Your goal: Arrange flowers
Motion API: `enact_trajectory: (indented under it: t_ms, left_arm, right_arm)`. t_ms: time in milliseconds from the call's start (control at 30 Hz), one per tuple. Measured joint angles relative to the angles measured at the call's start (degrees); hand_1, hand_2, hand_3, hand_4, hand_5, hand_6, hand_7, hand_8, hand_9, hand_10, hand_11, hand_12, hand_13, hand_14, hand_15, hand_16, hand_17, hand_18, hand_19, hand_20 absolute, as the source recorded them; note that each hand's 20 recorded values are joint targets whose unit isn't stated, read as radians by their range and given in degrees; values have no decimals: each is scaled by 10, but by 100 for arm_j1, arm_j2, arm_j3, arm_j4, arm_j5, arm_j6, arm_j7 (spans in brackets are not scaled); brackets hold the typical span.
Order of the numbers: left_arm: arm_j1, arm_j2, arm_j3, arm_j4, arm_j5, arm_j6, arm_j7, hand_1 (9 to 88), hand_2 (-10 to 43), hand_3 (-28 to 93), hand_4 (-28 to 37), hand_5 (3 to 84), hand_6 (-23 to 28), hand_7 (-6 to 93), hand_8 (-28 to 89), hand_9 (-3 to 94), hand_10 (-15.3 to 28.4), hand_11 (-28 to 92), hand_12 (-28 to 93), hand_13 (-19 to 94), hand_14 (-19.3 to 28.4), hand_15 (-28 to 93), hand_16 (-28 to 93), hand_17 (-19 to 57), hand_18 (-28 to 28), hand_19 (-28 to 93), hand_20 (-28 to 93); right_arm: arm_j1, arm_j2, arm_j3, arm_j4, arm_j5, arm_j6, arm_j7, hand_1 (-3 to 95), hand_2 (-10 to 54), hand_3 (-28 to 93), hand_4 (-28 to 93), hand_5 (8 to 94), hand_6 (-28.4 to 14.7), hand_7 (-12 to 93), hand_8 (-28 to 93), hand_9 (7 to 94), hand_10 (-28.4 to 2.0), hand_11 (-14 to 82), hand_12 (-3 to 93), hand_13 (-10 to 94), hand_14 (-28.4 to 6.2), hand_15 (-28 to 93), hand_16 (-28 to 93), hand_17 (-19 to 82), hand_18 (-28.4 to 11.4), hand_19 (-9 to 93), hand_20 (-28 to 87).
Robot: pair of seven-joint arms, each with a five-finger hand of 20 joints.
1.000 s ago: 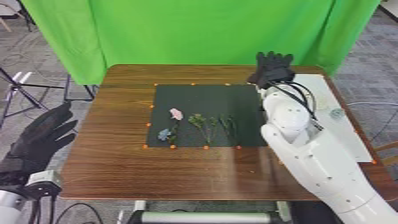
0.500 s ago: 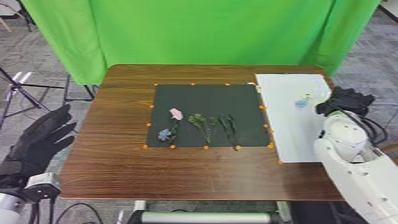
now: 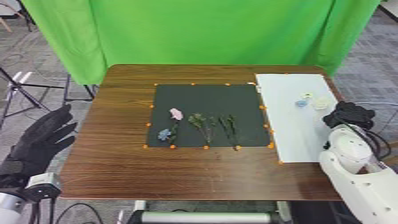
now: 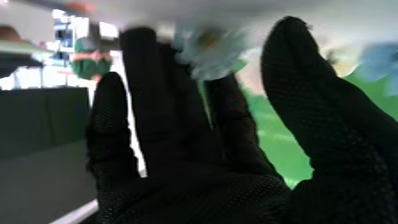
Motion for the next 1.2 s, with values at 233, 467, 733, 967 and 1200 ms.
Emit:
enact_trajectory:
  t_ms: [233, 467, 733, 967, 1200]
  left_arm:
    - [22, 6, -34, 0, 0, -2, -2, 240, -17, 702, -273, 197, 6, 212, -110, 182, 88, 84, 204, 122, 120, 162, 66, -131, 182, 340, 88]
    - [19, 10, -72, 0, 4, -6, -8, 240, -17, 702, -273, 196, 5, 213, -111, 182, 88, 83, 204, 122, 120, 162, 66, -131, 181, 338, 88]
    - [-23, 34, -33, 15, 4, -12, -34, 241, -17, 701, -273, 196, 5, 214, -112, 182, 89, 84, 205, 122, 120, 162, 66, -131, 181, 339, 89]
    - [-45, 134, -7, 40, 0, -10, -51, 240, -17, 702, -272, 196, 5, 213, -111, 181, 88, 83, 204, 122, 119, 160, 66, -130, 181, 339, 89]
    - [-81, 138, 39, 48, 1, -10, -80, 239, -18, 703, -273, 197, 5, 212, -111, 181, 88, 83, 205, 122, 120, 159, 66, -130, 181, 338, 88]
  right_arm:
    - [-428, 137, 135, -121, -387, 688, -351, 533, -95, 808, -283, 739, 14, 448, -16, 877, -48, 180, 494, 816, -10, 460, 387, 352, -201, 840, 499]
    - [-414, 130, -87, -544, -342, 823, -646, 532, -95, 814, -283, 757, 11, 429, -12, 885, -51, 169, 500, 823, -10, 452, 406, 356, -204, 838, 506]
    - [486, -207, -1223, -1070, -201, 1176, -1386, 532, -95, 814, -283, 758, 10, 426, -5, 887, -50, 166, 504, 824, -10, 449, 412, 358, -203, 836, 509]
    - [1434, -1068, -2223, -1054, -99, 932, -2181, 532, -95, 813, -283, 757, 11, 426, -5, 888, -50, 165, 505, 824, -10, 447, 416, 358, -202, 834, 511]
    - [1863, -1961, -2799, -556, -186, 487, -2279, 531, -95, 813, -283, 754, 12, 430, -7, 887, -51, 164, 504, 823, -10, 445, 417, 358, -202, 833, 512]
